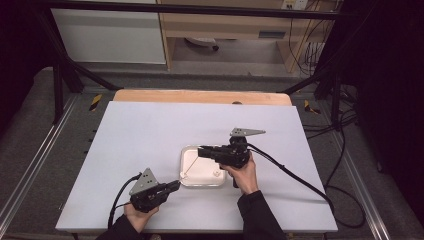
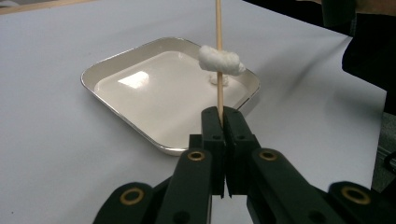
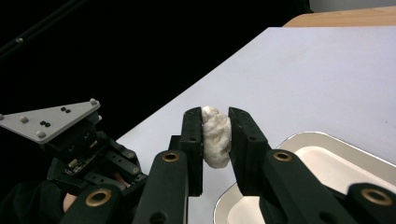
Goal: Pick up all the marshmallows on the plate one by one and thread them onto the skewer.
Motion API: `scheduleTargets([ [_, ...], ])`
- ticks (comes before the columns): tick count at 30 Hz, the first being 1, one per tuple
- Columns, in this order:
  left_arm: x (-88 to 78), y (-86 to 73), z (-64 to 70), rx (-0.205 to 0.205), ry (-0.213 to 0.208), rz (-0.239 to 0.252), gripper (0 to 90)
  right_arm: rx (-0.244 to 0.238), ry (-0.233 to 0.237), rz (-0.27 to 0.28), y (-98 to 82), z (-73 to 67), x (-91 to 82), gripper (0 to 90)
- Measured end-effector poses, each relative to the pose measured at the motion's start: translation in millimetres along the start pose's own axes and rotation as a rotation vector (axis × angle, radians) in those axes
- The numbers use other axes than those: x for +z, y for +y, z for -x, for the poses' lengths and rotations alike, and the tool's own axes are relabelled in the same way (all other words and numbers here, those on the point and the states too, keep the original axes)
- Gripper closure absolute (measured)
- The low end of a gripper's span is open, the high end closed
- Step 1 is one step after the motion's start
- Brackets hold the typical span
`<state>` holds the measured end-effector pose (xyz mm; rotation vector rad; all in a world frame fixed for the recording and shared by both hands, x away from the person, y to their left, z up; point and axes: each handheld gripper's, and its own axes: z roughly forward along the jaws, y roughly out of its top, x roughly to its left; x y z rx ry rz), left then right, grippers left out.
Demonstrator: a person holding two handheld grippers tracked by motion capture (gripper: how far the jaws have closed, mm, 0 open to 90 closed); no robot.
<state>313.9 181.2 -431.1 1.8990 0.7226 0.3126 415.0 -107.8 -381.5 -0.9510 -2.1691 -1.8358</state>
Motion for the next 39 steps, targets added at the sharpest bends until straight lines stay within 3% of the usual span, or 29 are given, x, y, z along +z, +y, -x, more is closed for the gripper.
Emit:
scheduleTargets([
  [23,2.3,0.2,2.1,0.026,0.014,-0.032,88.6,-0.017,0.002,-0.027,-9.1,-2.3,5.8,78.5],
  [39,2.3,0.5,1.8,0.024,0.006,-0.019,88.5,-0.015,0.002,-0.034,-10.2,-2.3,6.4,76.9],
])
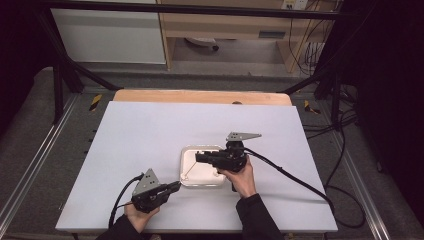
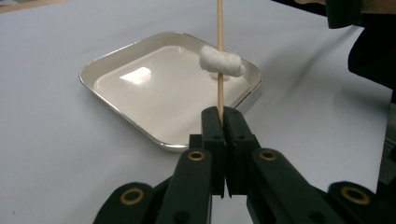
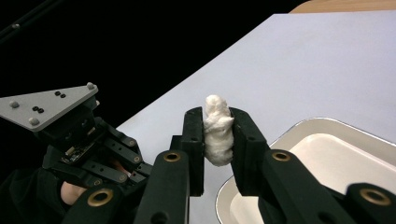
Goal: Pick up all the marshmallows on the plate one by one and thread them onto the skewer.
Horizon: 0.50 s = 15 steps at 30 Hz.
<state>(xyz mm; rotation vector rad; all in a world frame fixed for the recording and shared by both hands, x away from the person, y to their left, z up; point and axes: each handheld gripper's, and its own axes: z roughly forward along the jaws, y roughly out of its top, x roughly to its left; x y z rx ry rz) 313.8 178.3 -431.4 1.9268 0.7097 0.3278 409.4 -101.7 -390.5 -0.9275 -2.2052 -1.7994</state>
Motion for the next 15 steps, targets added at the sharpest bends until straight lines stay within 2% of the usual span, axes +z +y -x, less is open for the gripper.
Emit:
scheduleTargets([
  [2,1.3,1.0,-1.5,0.008,-0.009,0.023,88.5,-0.007,-0.007,0.005,1.6,-0.9,-2.0,74.4],
  [7,0.6,-0.4,-3.3,-0.013,-0.010,0.023,88.6,-0.014,-0.031,0.018,5.8,-3.6,-8.4,56.9],
  [9,-0.1,-0.4,-3.3,-0.016,-0.009,0.027,88.6,-0.026,-0.041,0.043,9.2,-4.6,-12.0,48.2],
  [12,-1.4,-0.7,-2.3,-0.022,-0.005,0.020,88.6,-0.031,-0.062,0.075,14.5,-5.1,-18.7,47.9],
  [15,-1.5,-0.4,-1.5,-0.017,-0.012,0.024,88.6,-0.017,-0.066,0.088,17.8,-4.1,-21.8,58.3],
])
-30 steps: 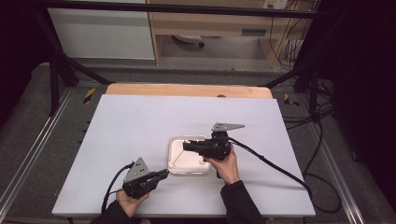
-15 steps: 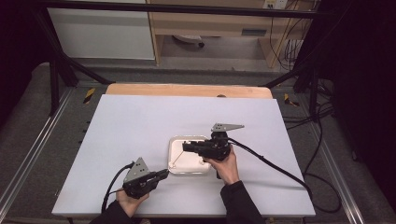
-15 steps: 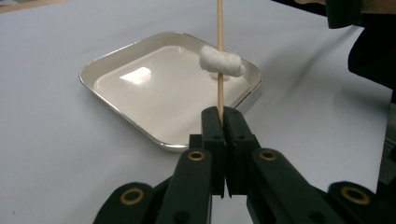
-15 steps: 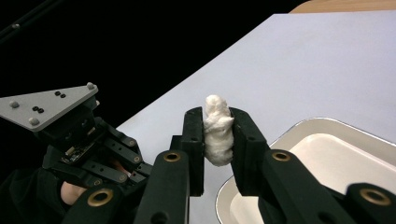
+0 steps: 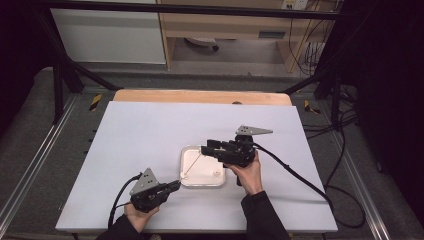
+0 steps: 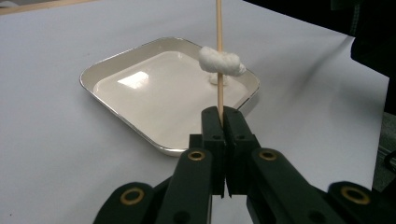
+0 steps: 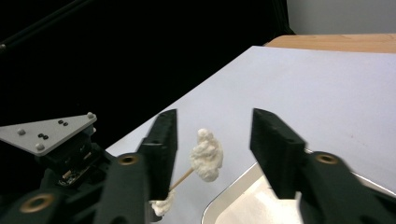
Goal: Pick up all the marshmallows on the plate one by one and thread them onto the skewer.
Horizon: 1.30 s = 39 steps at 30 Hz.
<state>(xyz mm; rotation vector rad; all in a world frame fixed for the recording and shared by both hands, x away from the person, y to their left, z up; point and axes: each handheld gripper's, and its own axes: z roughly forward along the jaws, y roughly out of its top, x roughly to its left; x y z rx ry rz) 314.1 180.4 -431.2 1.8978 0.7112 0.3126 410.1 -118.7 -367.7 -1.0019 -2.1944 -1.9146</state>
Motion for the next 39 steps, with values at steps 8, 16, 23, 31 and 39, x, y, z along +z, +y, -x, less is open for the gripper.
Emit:
scheduleTargets([
  [8,-0.4,-0.2,0.5,0.004,0.000,-0.002,88.6,0.022,0.029,-0.025,-5.7,2.1,7.0,76.7],
  [16,-0.8,-1.1,0.8,0.010,0.006,-0.009,88.7,0.040,0.057,-0.026,-9.4,0.5,9.5,80.7],
  [23,-0.9,-1.2,0.9,0.007,0.008,-0.010,88.7,0.040,0.074,-0.019,-11.9,-0.1,11.2,80.5],
  [31,-0.6,-1.2,1.5,0.001,0.009,-0.012,88.7,0.053,0.095,-0.007,-15.3,-0.6,14.3,80.6],
  [39,0.8,-1.7,1.6,-0.009,0.004,-0.023,88.7,0.043,0.092,-0.009,-20.1,-2.4,16.7,80.8],
])
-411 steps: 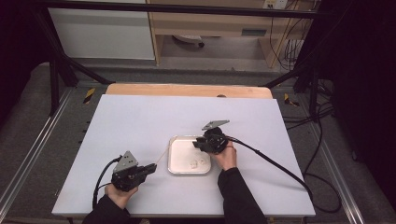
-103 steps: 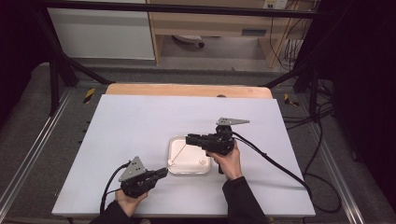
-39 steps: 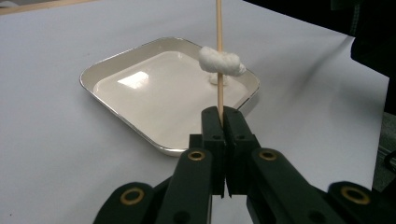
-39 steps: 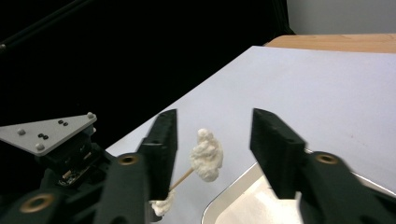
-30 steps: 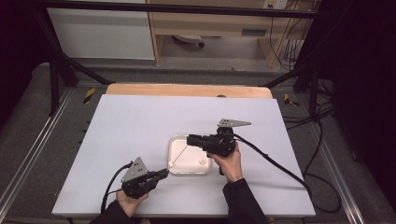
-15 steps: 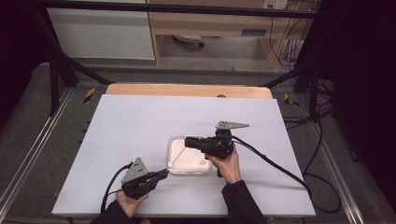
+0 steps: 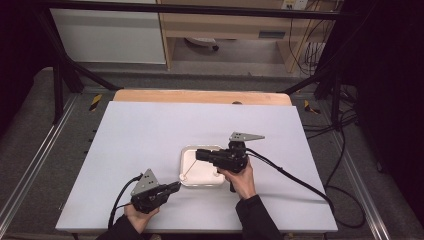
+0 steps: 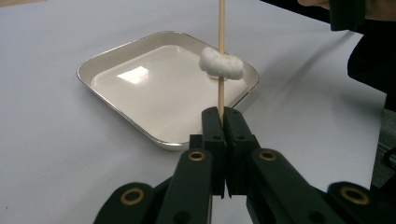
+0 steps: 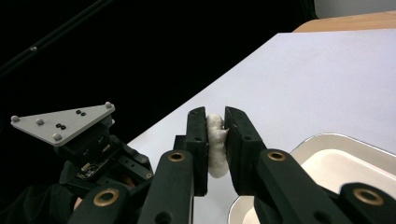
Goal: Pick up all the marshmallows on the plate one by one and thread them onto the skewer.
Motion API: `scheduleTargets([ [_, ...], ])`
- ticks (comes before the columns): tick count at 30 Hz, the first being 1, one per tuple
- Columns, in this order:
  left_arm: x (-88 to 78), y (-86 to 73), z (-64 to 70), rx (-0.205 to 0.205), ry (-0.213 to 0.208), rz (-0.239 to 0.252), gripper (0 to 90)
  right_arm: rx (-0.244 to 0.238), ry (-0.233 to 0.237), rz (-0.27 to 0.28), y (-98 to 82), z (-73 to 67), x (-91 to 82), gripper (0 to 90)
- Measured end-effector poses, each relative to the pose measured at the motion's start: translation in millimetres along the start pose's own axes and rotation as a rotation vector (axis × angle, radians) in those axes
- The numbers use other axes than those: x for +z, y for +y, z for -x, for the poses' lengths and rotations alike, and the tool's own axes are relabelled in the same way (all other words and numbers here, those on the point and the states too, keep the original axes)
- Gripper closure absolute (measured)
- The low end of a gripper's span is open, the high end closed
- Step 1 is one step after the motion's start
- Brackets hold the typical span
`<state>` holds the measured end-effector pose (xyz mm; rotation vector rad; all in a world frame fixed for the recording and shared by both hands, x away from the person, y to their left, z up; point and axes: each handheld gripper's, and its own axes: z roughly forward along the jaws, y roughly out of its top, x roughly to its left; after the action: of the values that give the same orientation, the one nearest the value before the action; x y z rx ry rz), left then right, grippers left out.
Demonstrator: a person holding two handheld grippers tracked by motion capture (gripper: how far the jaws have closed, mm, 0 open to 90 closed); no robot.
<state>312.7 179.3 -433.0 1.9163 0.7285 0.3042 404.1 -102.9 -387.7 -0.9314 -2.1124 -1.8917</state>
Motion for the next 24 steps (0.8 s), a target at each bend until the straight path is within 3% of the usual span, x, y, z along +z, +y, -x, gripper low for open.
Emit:
scheduleTargets([
  [24,2.2,3.4,1.9,-0.007,-0.011,-0.014,88.9,-0.008,0.005,-0.010,-8.2,-3.8,4.1,80.8],
])
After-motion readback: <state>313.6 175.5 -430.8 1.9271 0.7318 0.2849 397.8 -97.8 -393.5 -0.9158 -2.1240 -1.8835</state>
